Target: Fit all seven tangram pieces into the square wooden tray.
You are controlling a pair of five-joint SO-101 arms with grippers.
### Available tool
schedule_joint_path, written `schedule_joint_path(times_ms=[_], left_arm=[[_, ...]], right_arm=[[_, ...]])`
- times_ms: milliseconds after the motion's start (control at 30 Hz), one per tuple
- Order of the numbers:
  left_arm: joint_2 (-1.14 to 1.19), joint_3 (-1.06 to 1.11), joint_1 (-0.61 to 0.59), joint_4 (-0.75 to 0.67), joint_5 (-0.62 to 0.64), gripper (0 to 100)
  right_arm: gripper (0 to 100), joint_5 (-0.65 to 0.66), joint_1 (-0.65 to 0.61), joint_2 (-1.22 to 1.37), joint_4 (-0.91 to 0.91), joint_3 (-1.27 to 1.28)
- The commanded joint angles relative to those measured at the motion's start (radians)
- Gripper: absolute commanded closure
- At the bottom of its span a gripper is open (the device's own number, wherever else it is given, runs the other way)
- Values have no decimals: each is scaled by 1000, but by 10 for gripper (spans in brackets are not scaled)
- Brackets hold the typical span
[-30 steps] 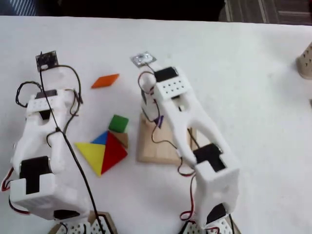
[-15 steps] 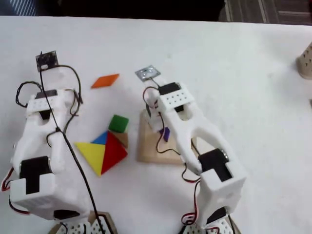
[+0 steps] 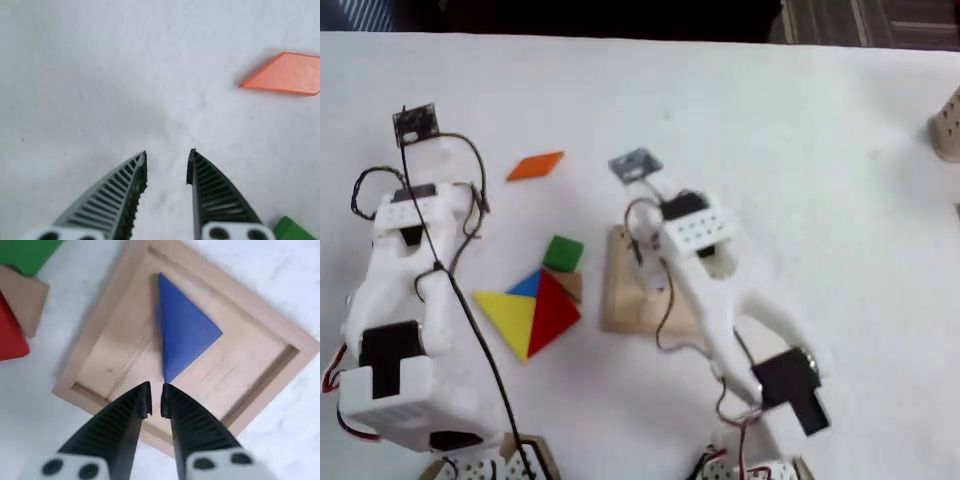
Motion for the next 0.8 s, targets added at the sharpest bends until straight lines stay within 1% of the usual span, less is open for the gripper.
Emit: schedule_joint_path(times_ms=[0,100,167,300,400,567,767], left_arm=[[-56,-5,-10,-21,9,849],[-56,-5,-10,-23,9,849],[-56,-5,-10,-23,9,849],[-56,-5,-10,-25,9,849],[-56,-5,-10,-21,9,849],[-56,-5,-10,-18,9,849],[-56,-5,-10,-18,9,849]], right_arm=[[979,-40,-56,-134,-48,57],[980,-106,-73,-191,-99,103],[980,-126,-71,-183,-182,135],[978,-121,-70,-70,-404,183],[980,-121,-67,44,-493,172],[981,-121,-19,85,-418,97],[981,-121,84,85,-415,94]])
